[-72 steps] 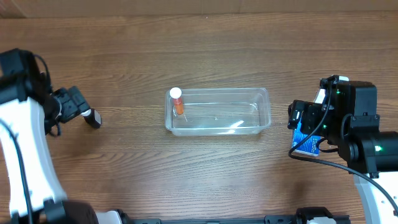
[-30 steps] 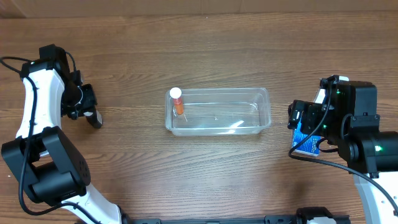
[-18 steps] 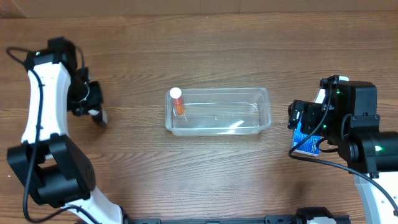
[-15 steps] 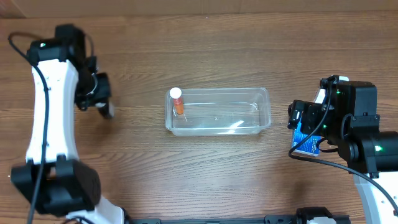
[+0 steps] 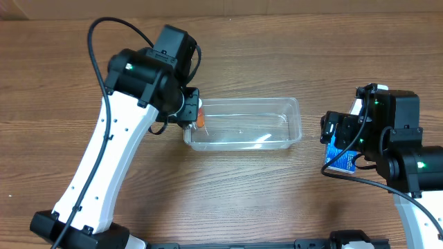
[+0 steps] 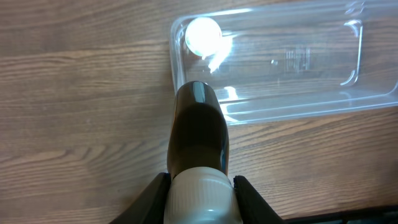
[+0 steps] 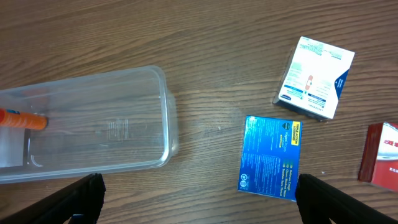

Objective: Pack container
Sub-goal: 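Lower the dark bottle into the container beside the tube and release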

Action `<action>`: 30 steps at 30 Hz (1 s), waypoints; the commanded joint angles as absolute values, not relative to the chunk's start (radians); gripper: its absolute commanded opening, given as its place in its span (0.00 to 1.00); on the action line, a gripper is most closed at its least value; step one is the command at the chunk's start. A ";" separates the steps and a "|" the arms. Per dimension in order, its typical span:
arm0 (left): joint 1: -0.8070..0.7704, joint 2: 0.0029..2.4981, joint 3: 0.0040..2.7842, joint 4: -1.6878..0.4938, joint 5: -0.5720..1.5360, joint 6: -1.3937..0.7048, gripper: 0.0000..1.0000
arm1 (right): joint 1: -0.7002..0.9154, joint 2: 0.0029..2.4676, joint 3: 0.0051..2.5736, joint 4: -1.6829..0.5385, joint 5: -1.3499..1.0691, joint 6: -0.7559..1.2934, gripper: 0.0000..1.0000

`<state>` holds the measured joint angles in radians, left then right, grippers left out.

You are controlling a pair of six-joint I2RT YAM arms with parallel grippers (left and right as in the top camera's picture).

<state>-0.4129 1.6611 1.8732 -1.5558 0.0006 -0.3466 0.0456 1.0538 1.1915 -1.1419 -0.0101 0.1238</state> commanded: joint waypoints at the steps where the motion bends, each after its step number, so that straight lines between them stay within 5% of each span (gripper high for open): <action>1: -0.432 1.676 1.816 -1.518 0.001 -0.395 0.04 | 0.044 1.050 1.217 -1.136 -0.002 0.129 1.00; 20: -0.448 1.678 1.439 -1.131 0.041 -0.565 0.04 | 0.044 1.050 1.217 -1.137 -0.003 0.131 1.00; 30: -0.449 1.680 1.376 -1.102 -0.037 -0.617 0.04 | 0.044 1.050 1.217 -1.139 -0.003 0.131 1.00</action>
<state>-0.4438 1.6817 1.3945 -1.1152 -0.0048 -0.5907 0.0456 1.0538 1.1915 -1.1442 -0.0105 0.1272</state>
